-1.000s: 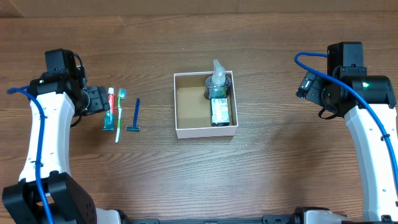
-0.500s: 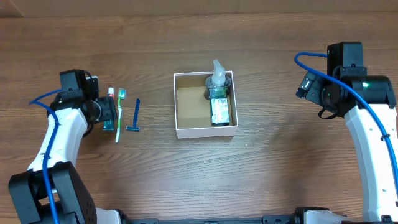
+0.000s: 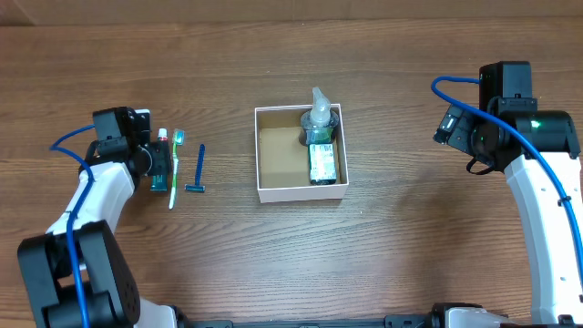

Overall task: Pack container
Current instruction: 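Move the left gripper over the Colgate toothpaste tube and grasp it, then carry the toothpaste tube into the box and release it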

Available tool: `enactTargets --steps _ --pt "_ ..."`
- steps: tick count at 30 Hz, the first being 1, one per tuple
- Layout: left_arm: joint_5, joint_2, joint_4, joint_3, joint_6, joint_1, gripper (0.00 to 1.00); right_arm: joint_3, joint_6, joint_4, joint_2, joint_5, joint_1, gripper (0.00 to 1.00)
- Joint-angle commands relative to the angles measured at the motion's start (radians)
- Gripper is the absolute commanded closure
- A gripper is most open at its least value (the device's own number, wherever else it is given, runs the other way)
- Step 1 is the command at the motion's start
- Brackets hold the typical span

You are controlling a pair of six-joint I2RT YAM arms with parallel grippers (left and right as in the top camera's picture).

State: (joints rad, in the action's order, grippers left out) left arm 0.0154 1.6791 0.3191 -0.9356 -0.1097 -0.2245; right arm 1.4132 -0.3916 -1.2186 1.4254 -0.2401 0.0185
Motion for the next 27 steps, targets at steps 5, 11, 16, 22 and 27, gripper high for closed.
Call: enactTargets --steps 5,11,16,22,27 --pt "0.011 0.089 -0.107 0.015 -0.085 0.017 0.43 0.007 0.002 0.005 -0.002 -0.013 0.003 0.00" --pt "0.035 0.145 -0.164 0.015 -0.104 0.017 0.44 0.007 0.002 0.005 -0.002 -0.013 0.003 0.00" --pt "0.037 0.179 -0.187 0.015 -0.104 0.018 0.58 0.007 0.002 0.005 -0.002 -0.013 0.003 0.00" --pt "0.038 0.169 -0.196 0.006 -0.101 0.018 0.70 0.007 0.002 0.005 -0.002 -0.013 0.003 0.00" --pt "0.037 0.127 -0.192 0.000 -0.092 0.023 0.80 0.007 0.002 0.005 -0.002 -0.013 0.003 0.00"
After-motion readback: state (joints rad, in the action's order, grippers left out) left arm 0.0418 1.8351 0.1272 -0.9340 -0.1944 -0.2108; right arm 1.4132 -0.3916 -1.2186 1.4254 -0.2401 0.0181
